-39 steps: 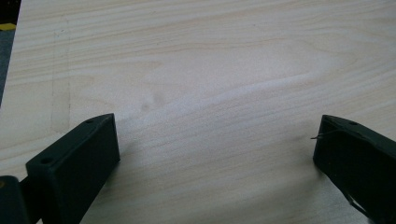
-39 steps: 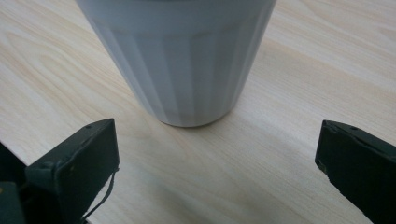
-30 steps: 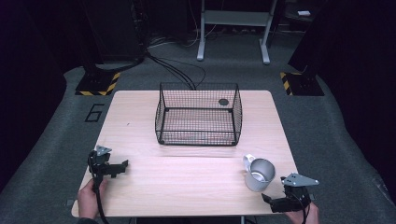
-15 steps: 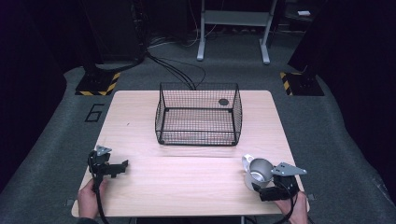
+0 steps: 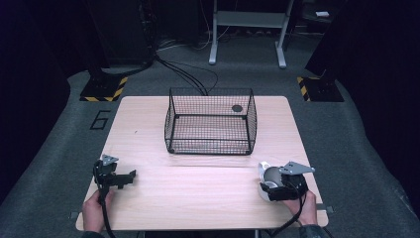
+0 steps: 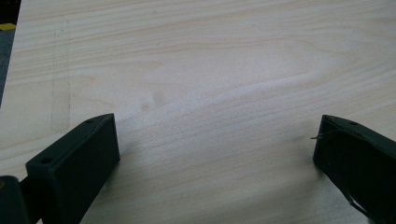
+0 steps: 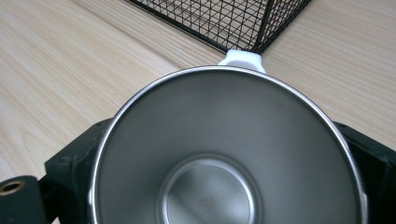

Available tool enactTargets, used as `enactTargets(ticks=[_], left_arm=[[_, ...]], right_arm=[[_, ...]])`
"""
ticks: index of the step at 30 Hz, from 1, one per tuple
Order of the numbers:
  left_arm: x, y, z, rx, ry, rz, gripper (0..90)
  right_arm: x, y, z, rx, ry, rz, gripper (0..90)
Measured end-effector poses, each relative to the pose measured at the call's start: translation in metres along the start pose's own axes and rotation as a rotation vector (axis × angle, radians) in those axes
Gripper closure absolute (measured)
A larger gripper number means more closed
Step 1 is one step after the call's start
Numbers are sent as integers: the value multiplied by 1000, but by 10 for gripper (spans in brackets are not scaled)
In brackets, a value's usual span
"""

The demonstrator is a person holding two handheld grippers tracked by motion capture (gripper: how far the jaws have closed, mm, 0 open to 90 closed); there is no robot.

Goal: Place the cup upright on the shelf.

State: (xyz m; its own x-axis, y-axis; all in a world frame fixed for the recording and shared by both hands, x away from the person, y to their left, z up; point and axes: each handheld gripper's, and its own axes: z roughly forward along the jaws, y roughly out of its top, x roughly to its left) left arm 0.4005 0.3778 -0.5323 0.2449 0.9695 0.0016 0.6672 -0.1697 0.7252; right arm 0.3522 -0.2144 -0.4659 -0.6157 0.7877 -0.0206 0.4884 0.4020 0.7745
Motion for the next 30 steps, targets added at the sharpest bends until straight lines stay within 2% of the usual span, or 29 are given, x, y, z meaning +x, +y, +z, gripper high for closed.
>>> enactTargets(ticks=[1,2,8,9,14,19,20,21,25,30], left_arm=[[0,0,0,-3,1,-3,3],[0,0,0,-1,0,-1,3],[0,0,0,1,0,1,3],[0,0,0,1,1,1,4],[0,0,0,-1,2,3,4],[0,0,0,-1,2,0,4],[0,0,0,-2,2,0,4],[0,0,0,-1,2,1,4],[0,0,0,-2,2,0,4],[0,0,0,-3,2,-1,4]], right_arm=[[1,0,0,0,-4,12,49],[1,-1,0,-5,-12,0,51],[2,0,0,-9,-22,14,53],[3,0,-1,-36,-31,17,54],[3,6,-7,-33,-26,26,54],[4,15,-14,-61,-18,36,54],[4,17,-14,-63,-19,26,54],[5,20,-15,-61,-17,38,54],[7,29,-19,-61,-16,15,54],[10,40,-22,-67,-5,18,54]])
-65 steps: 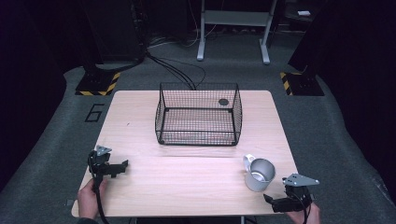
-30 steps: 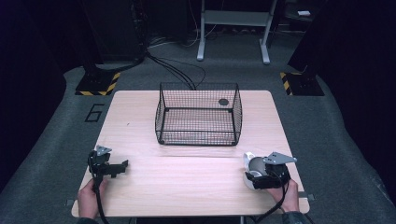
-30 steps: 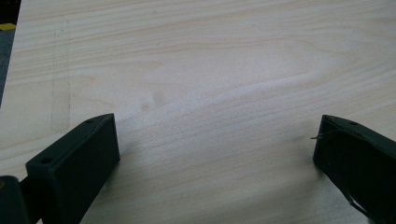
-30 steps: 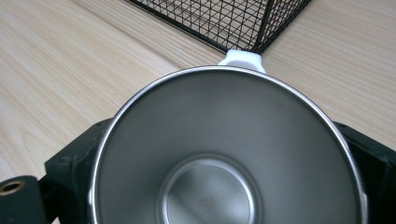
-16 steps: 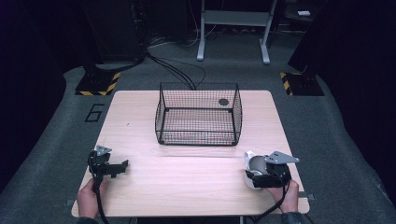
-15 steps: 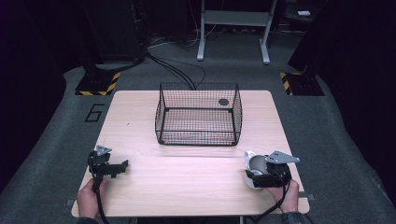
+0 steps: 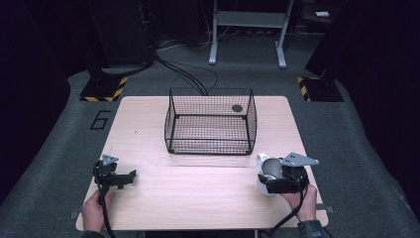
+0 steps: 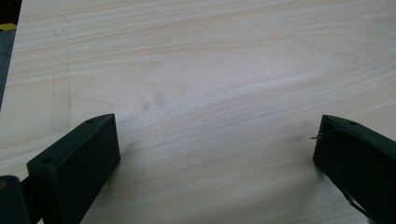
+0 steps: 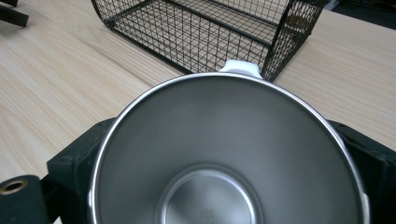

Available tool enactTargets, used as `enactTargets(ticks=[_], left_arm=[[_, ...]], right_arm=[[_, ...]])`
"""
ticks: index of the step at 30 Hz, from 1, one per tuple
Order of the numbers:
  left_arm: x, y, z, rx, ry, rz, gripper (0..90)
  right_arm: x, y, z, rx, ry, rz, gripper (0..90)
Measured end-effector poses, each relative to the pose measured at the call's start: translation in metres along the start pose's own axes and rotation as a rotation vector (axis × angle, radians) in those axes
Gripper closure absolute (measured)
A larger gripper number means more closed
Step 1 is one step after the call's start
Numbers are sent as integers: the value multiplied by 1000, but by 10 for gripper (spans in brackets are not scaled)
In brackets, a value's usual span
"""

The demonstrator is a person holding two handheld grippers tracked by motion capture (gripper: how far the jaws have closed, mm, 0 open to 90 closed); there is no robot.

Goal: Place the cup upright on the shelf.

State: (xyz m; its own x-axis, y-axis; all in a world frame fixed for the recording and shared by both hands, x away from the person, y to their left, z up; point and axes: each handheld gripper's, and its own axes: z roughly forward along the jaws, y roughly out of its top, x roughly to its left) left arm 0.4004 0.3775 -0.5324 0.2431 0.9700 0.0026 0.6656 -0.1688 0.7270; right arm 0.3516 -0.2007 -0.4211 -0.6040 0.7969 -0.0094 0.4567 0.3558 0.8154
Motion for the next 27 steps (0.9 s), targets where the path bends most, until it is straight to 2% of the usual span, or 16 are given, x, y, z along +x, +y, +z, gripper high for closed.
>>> enactTargets(ticks=[10,27], left_arm=[[0,0,0,0,0,0,4],[0,0,0,1,0,-2,4]], right_arm=[[7,21,-2,3,23,-19,55],[17,51,7,1,69,-50,55]])
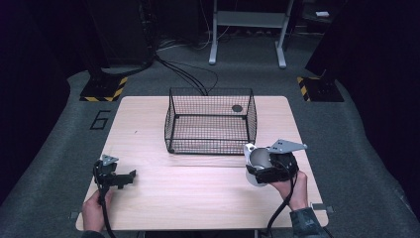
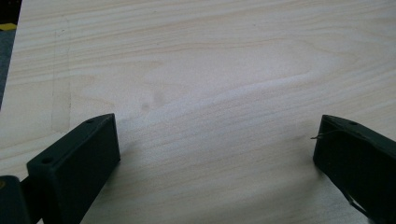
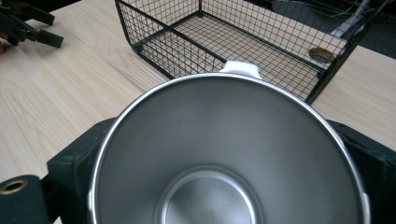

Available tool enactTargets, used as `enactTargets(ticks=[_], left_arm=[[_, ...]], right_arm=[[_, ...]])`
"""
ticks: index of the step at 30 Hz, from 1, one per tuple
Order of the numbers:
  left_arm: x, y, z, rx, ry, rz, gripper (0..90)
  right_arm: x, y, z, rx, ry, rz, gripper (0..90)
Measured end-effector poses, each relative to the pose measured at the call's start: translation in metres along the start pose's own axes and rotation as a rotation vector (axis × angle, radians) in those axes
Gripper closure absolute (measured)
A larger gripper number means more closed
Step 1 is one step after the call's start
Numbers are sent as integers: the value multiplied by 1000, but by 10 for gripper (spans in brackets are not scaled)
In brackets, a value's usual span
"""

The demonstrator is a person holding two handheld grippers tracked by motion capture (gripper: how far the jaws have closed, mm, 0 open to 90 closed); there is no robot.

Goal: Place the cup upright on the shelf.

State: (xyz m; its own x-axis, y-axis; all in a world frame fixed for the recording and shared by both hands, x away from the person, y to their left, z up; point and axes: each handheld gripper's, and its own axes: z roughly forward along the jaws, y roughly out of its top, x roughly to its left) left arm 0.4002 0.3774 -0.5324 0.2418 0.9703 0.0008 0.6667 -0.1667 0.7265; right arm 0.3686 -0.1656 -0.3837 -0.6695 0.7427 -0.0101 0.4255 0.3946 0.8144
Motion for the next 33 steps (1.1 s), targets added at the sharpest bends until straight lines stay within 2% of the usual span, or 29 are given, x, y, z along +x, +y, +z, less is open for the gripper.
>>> enactTargets(ticks=[25,33], left_arm=[[0,0,0,0,0,0,4],[0,0,0,0,0,-1,4]], right_arm=[[6,43,10,-2,51,-56,55],[6,60,18,-6,61,-54,55]])
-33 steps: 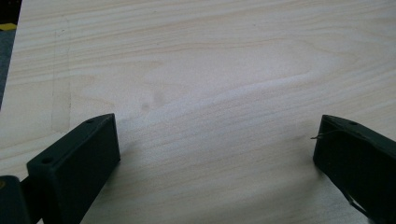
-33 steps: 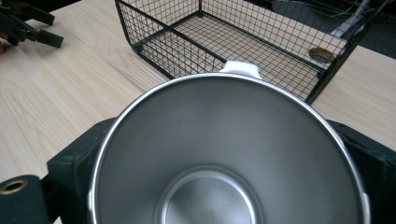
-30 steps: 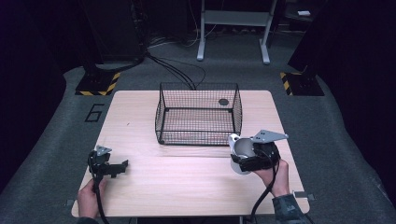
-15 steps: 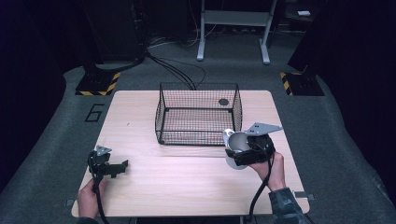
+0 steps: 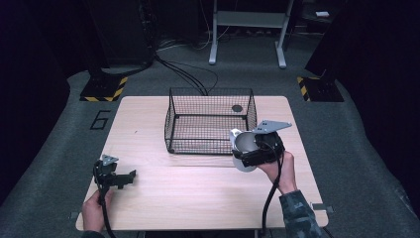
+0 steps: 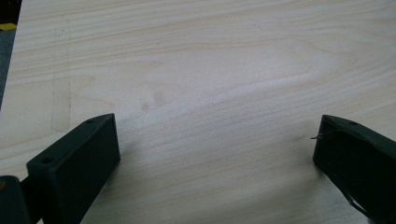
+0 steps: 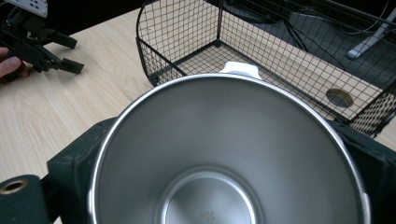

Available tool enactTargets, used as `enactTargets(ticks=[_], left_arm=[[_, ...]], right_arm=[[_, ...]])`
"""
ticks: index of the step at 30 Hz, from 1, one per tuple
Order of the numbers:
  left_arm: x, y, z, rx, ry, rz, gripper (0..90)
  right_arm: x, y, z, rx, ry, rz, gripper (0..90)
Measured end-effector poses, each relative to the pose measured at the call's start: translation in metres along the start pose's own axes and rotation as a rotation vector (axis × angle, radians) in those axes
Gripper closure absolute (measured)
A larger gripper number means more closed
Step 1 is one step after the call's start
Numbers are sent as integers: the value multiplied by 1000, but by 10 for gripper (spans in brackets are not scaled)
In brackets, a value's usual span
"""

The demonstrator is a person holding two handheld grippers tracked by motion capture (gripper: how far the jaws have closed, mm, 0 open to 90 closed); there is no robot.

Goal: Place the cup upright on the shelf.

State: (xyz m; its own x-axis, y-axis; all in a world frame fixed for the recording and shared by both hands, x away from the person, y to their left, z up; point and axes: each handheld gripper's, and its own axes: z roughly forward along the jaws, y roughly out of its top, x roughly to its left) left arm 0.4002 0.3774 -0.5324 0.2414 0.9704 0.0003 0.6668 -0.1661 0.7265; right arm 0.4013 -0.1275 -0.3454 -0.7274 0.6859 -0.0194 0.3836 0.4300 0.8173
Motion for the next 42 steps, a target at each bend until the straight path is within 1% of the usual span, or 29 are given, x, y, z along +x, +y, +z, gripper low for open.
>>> enactTargets(ticks=[1,5,6,7,9,11,15,17,18,22,23,26,27,29,31,35,36,38,39,40,41,42], left_arm=[[0,0,0,0,0,0,4],[0,0,0,0,0,0,4],[0,0,0,1,0,1,4],[0,0,0,0,0,1,4],[0,0,0,1,1,2,4],[0,0,0,0,0,0,4],[0,0,0,0,0,0,4],[0,0,0,1,1,2,4],[0,0,0,0,0,0,4],[0,0,0,0,0,0,4],[0,0,0,0,0,0,4],[0,0,0,0,0,-1,4],[0,0,0,0,0,0,4],[0,0,0,0,0,0,4],[0,0,0,0,1,1,4],[0,0,0,0,1,2,4],[0,0,0,0,0,-1,4],[0,0,0,0,0,-1,4],[0,0,0,0,0,-1,4],[0,0,0,0,0,-1,4],[0,0,0,0,0,-1,4],[0,0,0,0,0,0,4]], right_arm=[[-1,2,1,-5,7,-12,55],[-2,10,6,-11,9,-7,55],[-2,12,6,-4,11,-2,55],[-3,13,7,-10,14,-15,55],[-4,18,9,-8,12,-8,55],[-5,21,10,-11,12,-17,55],[-6,29,12,-13,13,-21,55],[-6,31,13,-12,12,-16,55],[-8,32,13,-14,11,-29,55],[-11,42,16,-13,4,-26,55],[-12,43,17,-14,5,-34,55],[-13,48,20,-7,3,-30,55],[-14,49,21,-9,7,-39,55],[-14,52,23,-5,2,-31,55],[-16,55,26,-3,4,-41,55],[-17,61,31,2,2,-46,55],[-17,63,33,7,1,-37,55],[-18,64,34,7,1,-45,55],[-19,66,38,9,4,-37,55],[-19,66,38,9,4,-37,55],[-21,66,40,10,4,-48,55],[-21,67,41,17,3,-37,55]])
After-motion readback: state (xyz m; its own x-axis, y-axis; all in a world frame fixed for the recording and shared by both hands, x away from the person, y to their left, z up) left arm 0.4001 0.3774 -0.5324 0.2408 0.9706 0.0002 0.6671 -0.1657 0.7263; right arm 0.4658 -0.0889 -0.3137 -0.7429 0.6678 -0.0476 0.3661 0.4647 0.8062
